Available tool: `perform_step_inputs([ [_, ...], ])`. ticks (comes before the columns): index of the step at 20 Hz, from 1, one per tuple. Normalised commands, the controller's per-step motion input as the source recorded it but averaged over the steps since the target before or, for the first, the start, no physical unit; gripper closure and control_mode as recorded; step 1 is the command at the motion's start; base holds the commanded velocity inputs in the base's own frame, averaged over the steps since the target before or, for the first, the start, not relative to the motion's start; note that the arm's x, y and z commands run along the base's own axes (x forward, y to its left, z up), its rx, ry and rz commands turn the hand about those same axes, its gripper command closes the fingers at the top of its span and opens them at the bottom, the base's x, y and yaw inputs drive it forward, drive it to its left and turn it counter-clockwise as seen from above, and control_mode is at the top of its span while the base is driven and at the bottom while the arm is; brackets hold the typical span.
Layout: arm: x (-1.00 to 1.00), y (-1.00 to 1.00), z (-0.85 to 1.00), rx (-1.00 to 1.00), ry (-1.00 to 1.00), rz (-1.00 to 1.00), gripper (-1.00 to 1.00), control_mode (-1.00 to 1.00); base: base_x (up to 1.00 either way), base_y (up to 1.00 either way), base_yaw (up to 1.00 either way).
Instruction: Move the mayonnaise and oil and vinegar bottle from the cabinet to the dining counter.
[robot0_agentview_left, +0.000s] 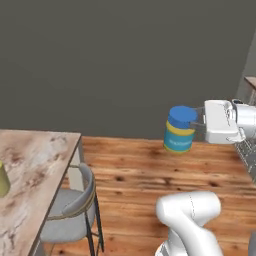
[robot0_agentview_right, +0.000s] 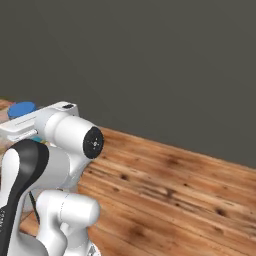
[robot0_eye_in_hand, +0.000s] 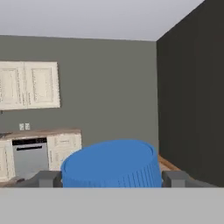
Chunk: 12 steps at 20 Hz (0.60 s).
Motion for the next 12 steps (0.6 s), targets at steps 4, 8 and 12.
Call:
perform_step_inputs([
  [4,0.0,0.0,0.0,0.0,0.0,0.0,1.0,1.0,0.64,0.0,0.46],
  [8,0.0,0.0,0.0,0.0,0.0,0.0,1.0,1.0,0.58,0.0,0.48],
  [12,0.0,0.0,0.0,0.0,0.0,0.0,1.0,1.0,0.51,0.0,0.5],
])
